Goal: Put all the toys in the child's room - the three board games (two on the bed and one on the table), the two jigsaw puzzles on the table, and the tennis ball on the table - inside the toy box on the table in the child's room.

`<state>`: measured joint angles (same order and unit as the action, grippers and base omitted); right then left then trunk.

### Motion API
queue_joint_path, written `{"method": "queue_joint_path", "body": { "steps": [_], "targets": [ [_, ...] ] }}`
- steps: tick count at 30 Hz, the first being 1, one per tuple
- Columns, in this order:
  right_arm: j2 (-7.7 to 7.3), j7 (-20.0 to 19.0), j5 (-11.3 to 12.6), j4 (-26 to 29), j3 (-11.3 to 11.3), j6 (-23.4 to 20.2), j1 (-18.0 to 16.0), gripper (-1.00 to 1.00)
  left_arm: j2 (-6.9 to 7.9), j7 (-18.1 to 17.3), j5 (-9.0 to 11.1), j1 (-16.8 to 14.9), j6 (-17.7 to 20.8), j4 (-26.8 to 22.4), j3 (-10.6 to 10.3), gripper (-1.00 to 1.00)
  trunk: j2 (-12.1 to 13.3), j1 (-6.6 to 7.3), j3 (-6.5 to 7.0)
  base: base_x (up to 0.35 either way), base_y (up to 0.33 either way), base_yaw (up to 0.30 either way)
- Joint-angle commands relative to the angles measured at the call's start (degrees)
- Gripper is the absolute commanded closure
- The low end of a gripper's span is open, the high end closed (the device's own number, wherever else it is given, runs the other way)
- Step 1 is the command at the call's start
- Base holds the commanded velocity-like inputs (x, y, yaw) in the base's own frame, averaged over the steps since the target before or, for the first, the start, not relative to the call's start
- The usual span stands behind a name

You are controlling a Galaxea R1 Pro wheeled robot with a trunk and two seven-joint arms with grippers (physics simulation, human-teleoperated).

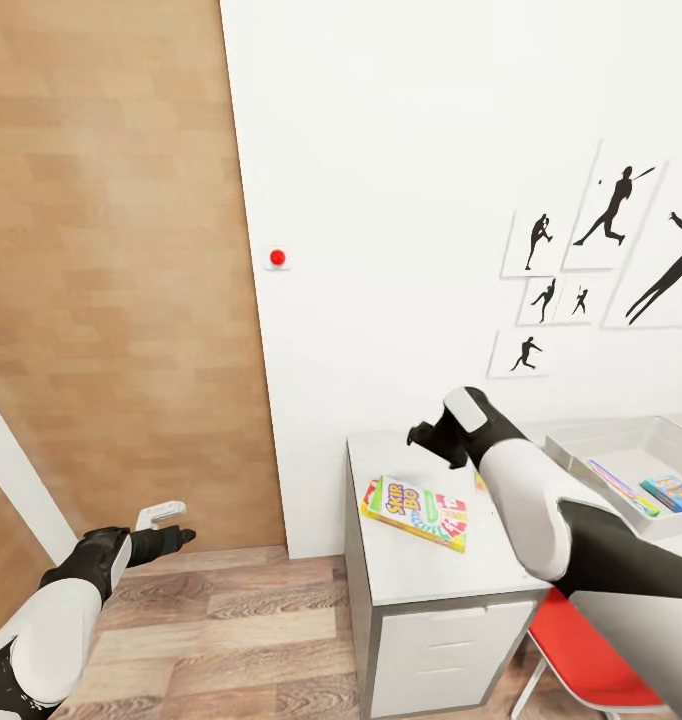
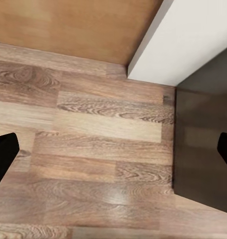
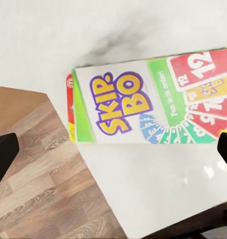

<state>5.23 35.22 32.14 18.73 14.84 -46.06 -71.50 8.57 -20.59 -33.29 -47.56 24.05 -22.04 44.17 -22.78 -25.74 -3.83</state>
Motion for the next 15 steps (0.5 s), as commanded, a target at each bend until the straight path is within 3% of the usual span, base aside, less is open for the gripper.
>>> {"method": "queue_joint_path", "body": {
  "steps": [1,5,15],
  "targets": [
    [-0.15,1.08,0.64,-0.54,0.87,0.75,-0.05,-1.00,-0.04,-0.48,-0.55,-0.08,0.24,-0.10,0.48,-1.00,-0.14,-0.04,-0.14,0.000,0.000,0.000],
    [-0.61,2.84,0.64,-2.19,3.28,3.64,-0.05,-1.00,-0.04,-0.49,-0.55,-0.08,0.27,-0.11,0.48,-1.00,-0.14,-0.04,-0.14,0.000,0.000,0.000],
    [-1.41,4.58,0.64,-3.23,4.37,9.64,0.24,-1.00,0.07,-1.89,-0.45,-0.11,0.51,-0.11,0.51,-1.00,-0.14,-0.04,-0.14,0.000,0.000,0.000]
  ]
}}
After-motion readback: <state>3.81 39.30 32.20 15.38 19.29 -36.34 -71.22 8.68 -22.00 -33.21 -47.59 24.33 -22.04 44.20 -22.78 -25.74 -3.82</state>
